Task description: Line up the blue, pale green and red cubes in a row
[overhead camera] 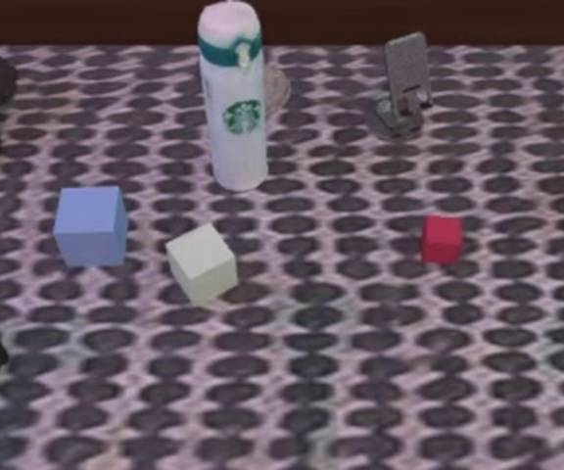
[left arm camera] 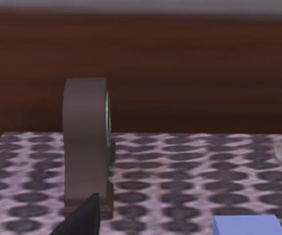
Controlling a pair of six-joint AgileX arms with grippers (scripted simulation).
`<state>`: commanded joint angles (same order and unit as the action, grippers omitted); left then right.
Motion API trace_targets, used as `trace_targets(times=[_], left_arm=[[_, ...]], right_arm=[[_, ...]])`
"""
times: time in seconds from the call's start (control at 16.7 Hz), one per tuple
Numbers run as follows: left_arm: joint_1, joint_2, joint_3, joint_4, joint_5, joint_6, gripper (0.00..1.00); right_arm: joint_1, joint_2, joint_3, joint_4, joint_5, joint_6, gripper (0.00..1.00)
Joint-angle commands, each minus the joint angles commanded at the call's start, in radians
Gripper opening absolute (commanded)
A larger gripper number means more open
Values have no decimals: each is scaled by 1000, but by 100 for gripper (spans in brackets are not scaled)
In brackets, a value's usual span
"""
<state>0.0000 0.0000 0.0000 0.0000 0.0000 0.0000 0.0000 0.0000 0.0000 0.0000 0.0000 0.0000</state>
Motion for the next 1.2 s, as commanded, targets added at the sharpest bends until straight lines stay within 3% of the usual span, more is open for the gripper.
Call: trace_targets(times=[0.3, 0.54, 1.2], left_arm=[[0, 0, 0, 0, 0, 0, 100], [0, 0, 0, 0, 0, 0, 100], [0, 0, 0, 0, 0, 0, 100]], right_arm=[[11, 61, 61, -42, 2, 18, 100], [54, 290, 284, -181, 3, 76, 100], [240, 1503, 1241, -799, 4, 315, 100]])
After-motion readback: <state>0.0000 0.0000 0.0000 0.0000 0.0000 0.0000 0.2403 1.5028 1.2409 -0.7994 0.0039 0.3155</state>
